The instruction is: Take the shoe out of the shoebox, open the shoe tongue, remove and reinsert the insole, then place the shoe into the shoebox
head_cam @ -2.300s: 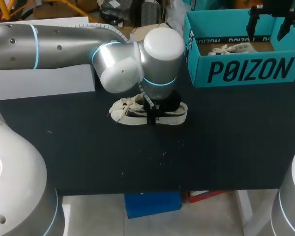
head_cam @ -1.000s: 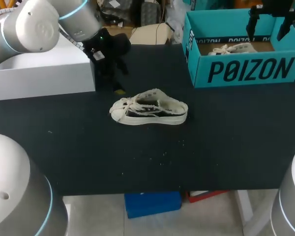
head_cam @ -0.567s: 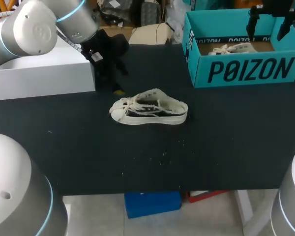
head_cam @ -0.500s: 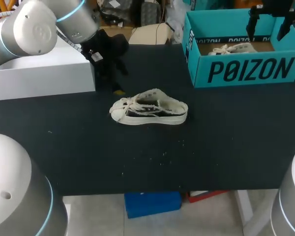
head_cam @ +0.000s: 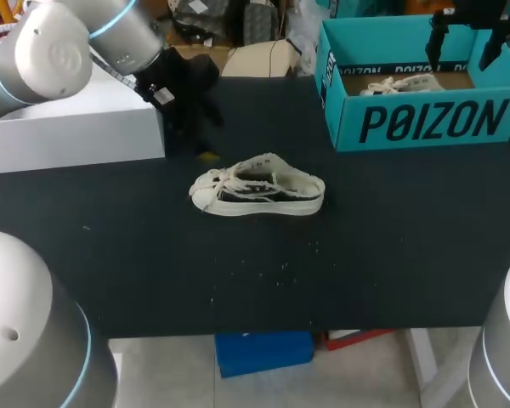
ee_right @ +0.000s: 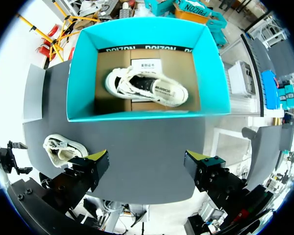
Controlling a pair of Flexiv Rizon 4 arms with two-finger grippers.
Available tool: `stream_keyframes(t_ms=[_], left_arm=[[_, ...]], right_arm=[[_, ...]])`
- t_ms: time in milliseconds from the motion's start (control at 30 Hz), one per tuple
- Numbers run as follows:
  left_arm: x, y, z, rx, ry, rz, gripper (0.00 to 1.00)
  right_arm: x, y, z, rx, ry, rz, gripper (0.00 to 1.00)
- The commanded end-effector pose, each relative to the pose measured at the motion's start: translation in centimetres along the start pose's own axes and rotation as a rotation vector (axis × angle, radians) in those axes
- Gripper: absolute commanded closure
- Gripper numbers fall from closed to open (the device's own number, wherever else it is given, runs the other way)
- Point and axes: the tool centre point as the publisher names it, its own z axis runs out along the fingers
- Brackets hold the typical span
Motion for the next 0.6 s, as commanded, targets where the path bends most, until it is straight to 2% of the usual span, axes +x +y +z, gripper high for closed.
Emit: stream_keyframes(t_ms=[33,300,600], left_arm=[[2.6,2.7,-0.8,0.083,-0.075,0.002,0.00],[2.7,5.1,-2.5,0.117,-0.115,0.003,0.00],[2.4,5.4,-2.0,0.134,-0.101,0.037,0.00]], right_arm=[[0.0,0.0,0.0,0.000,0.000,0.000,0.00],[0.0,0.0,0.0,0.000,0.000,0.000,0.00],[0.0,0.0,0.0,0.000,0.000,0.000,0.00]])
